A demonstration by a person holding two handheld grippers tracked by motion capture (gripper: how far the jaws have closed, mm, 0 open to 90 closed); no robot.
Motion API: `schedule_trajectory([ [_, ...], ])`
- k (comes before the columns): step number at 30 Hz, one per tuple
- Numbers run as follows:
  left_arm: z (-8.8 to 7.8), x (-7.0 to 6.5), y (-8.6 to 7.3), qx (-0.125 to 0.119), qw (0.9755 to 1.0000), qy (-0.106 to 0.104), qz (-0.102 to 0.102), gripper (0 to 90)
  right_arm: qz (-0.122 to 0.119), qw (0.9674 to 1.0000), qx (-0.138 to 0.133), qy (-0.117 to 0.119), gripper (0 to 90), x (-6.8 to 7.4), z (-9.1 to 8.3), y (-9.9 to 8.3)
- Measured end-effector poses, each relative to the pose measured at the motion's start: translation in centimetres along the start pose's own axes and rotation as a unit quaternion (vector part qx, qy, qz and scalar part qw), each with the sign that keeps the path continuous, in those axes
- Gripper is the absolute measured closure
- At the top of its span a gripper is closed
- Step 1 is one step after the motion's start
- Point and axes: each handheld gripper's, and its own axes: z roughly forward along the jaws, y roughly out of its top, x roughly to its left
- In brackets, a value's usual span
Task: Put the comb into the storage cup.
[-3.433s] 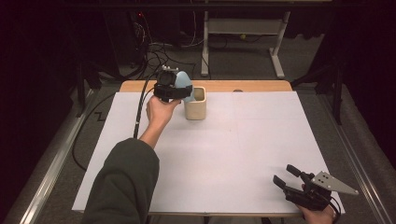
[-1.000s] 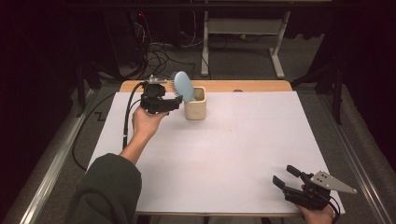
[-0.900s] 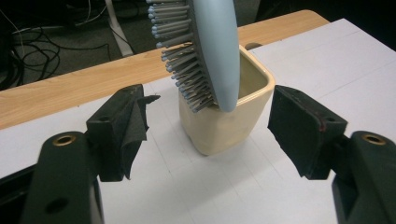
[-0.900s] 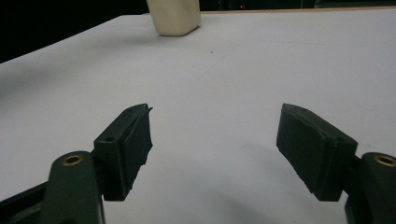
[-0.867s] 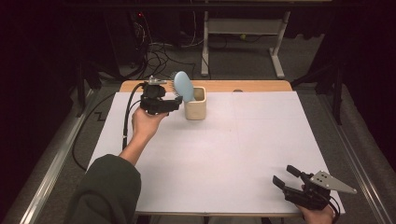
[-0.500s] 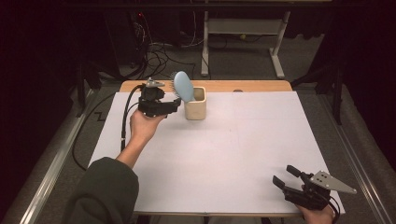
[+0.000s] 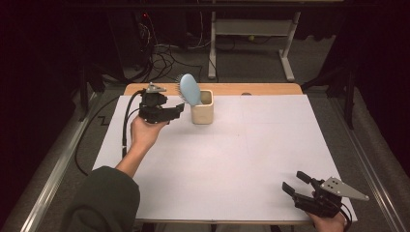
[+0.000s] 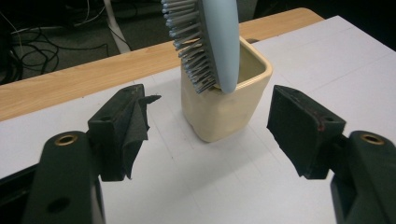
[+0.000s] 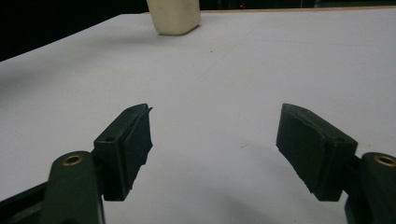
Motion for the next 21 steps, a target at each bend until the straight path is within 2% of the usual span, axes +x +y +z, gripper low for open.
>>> schedule_trajectory([
  [9, -0.35, -0.01, -0.36, 0.0, 1.0, 0.003, 0.008, 29.7, -0.001, 1.0, 0.001, -0.001, 27.3, 0.0, 0.01, 0.0],
  [21, -0.74, 0.1, -0.83, -0.001, 1.0, -0.003, 0.006, 29.7, 0.0, 1.0, 0.002, 0.0, 27.3, 0.02, 0.02, -0.01],
])
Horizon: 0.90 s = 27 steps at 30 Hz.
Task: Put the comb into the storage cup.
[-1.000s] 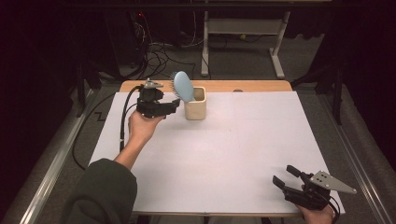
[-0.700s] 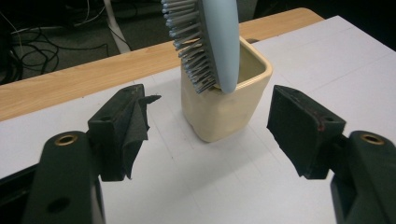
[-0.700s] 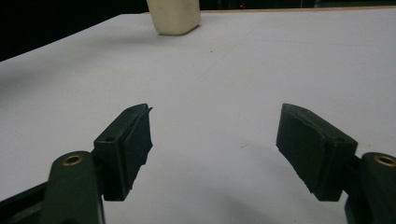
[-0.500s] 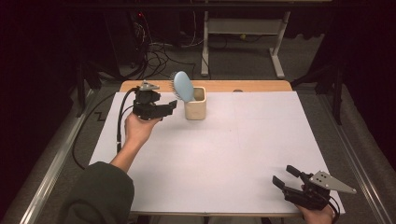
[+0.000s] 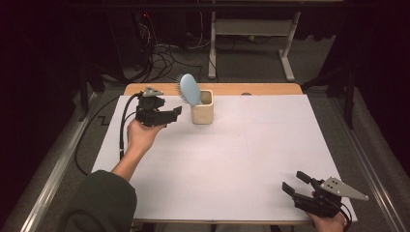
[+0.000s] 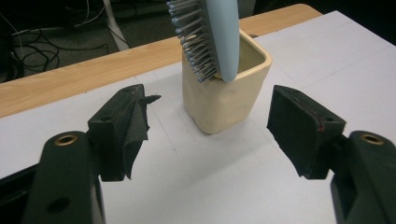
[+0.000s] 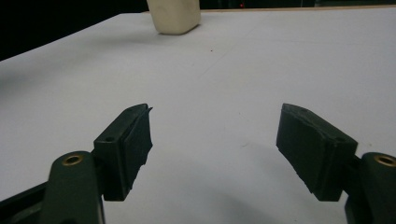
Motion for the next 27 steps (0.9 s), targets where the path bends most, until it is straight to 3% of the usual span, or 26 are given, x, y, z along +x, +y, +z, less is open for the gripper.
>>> schedule_trajectory([
  [27, -1.4, 0.7, -1.4, -0.006, 0.9999, -0.006, -0.014, 29.7, 0.0, 1.0, 0.001, 0.0, 27.3, 0.0, 0.0, 0.0],
])
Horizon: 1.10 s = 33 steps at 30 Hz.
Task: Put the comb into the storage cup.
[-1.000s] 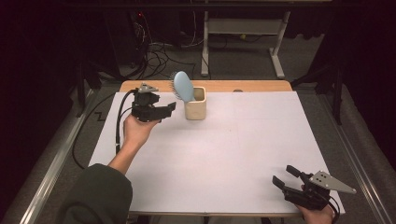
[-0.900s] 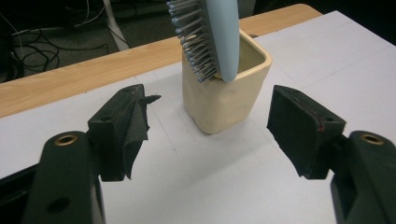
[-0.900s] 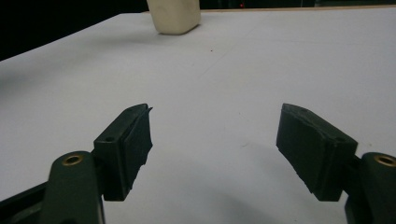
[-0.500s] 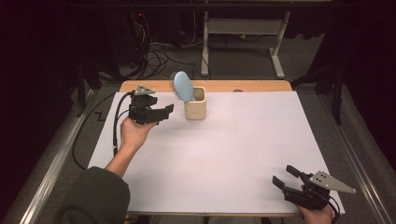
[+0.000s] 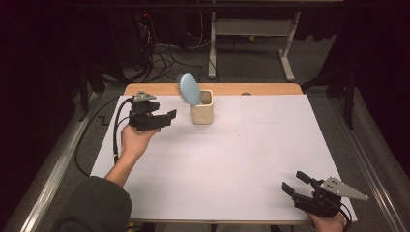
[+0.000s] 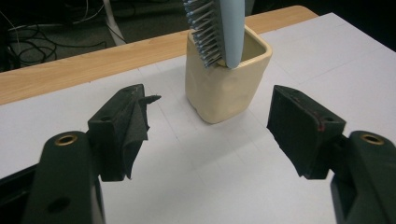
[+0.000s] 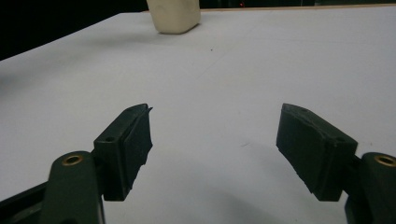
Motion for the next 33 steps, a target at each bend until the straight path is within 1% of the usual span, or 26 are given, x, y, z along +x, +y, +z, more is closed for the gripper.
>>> schedule_trajectory([
  [14, -0.6, 0.1, -0.6, -0.002, 1.0, -0.002, -0.001, 29.6, 0.002, 1.0, 0.001, 0.0, 27.1, 0.0, 0.0, 0.0],
  [20, -0.9, 0.0, -0.8, -0.003, 1.0, 0.001, 0.007, 29.6, 0.003, 1.0, 0.002, 0.001, 27.1, 0.0, 0.0, 0.0],
  [30, -1.4, 0.2, -1.3, -0.005, 1.0, -0.004, 0.002, 29.6, 0.003, 1.0, 0.002, 0.001, 27.1, 0.0, 0.0, 0.0],
  [33, -1.5, 0.4, -1.4, -0.004, 1.0, -0.002, 0.001, 29.6, 0.003, 1.0, 0.003, 0.002, 27.1, 0.0, 0.0, 0.0],
])
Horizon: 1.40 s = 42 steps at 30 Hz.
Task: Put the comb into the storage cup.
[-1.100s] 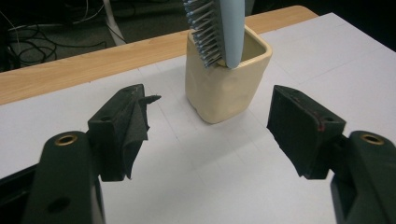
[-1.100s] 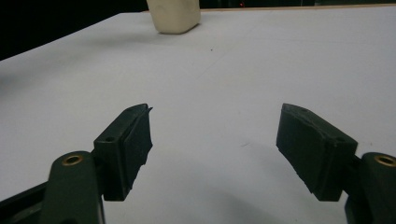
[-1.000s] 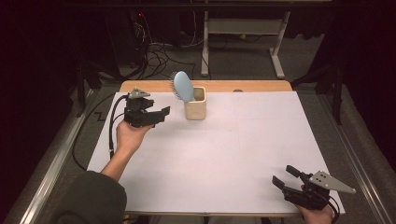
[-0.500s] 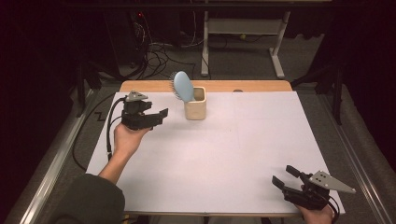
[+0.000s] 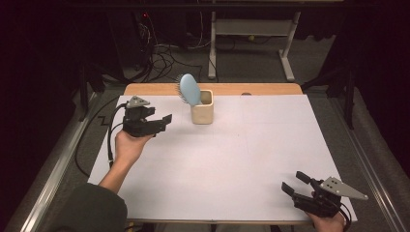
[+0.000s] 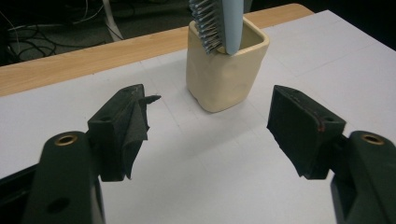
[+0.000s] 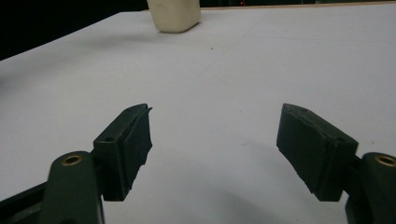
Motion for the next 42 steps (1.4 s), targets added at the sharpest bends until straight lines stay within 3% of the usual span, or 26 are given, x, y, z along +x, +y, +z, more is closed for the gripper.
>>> schedule_trajectory([
  [42, -2.4, 0.3, -1.9, -0.007, 0.9999, -0.007, -0.011, 29.4, -0.001, 1.0, -0.002, -0.003, 27.1, 0.1, -0.1, 0.0],
])
